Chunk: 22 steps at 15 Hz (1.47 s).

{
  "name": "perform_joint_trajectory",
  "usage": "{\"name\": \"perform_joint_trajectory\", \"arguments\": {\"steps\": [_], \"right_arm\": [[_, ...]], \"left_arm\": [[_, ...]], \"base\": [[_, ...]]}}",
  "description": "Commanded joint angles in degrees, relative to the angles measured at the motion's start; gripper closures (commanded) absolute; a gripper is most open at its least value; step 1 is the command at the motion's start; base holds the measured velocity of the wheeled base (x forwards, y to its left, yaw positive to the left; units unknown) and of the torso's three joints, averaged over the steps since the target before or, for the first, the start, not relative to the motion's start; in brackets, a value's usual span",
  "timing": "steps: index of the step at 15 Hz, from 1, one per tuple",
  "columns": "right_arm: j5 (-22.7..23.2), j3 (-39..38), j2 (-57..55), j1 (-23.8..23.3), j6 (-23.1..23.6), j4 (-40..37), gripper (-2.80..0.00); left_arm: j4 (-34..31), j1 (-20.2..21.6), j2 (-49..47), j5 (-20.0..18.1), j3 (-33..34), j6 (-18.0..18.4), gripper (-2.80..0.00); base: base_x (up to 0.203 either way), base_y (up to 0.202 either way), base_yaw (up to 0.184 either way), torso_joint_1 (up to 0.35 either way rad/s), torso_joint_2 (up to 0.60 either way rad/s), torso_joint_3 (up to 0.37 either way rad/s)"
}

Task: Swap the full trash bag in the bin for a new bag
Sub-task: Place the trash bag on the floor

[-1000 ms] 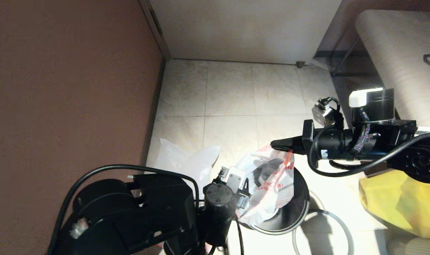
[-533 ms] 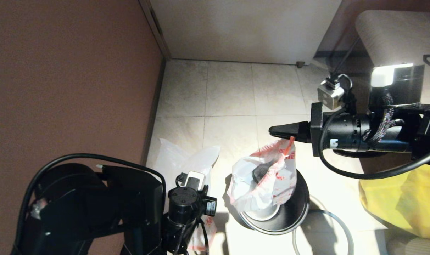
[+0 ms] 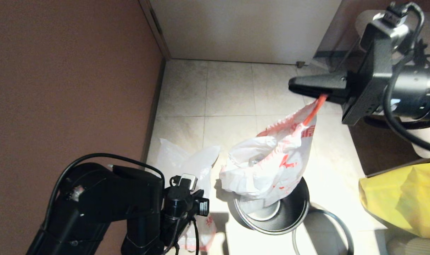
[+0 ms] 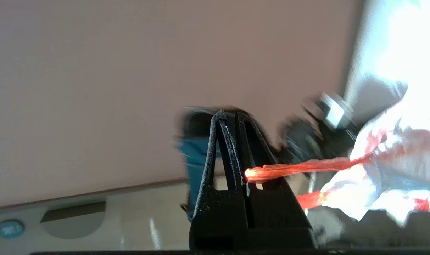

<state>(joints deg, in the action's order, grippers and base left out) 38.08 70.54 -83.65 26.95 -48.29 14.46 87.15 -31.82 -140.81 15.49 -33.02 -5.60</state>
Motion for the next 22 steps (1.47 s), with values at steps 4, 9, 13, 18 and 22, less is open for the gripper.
{"name": "perform_joint_trajectory", "arguments": {"steps": [4, 9, 13, 18, 22], "right_arm": [[-0.16, 16.85, 3.75, -1.38, 2.7, -9.61, 0.0], [-10.61, 42.42, 0.25, -3.97, 14.01, -29.19, 0.0], [-31.74, 43.13, -0.67, -5.45, 28.02, -31.56, 0.0], [-36.36, 43.01, -1.12, -7.49, 28.92, -22.97, 0.0], [-42.47, 35.55, -3.89, -14.47, 26.59, -20.74, 0.0]], "left_arm": [[0.51, -0.7, -2.45, -0.02, -1.69, 0.24, 0.0], [0.51, -0.96, -2.45, -0.02, -2.42, 0.24, 0.0], [0.51, -0.52, -2.36, -0.02, -4.07, 0.24, 0.0], [0.51, -0.08, -2.98, 0.07, -4.77, 0.24, 0.0], [0.51, 0.36, -3.06, -0.02, -4.88, 0.24, 0.0]], "base": [[0.0, 0.0, 0.0, 0.0, 0.0, 0.0], [0.0, 0.0, 0.0, 0.0, 0.0, 0.0], [0.0, 0.0, 0.0, 0.0, 0.0, 0.0], [0.0, 0.0, 0.0, 0.0, 0.0, 0.0], [0.0, 0.0, 0.0, 0.0, 0.0, 0.0]]}}
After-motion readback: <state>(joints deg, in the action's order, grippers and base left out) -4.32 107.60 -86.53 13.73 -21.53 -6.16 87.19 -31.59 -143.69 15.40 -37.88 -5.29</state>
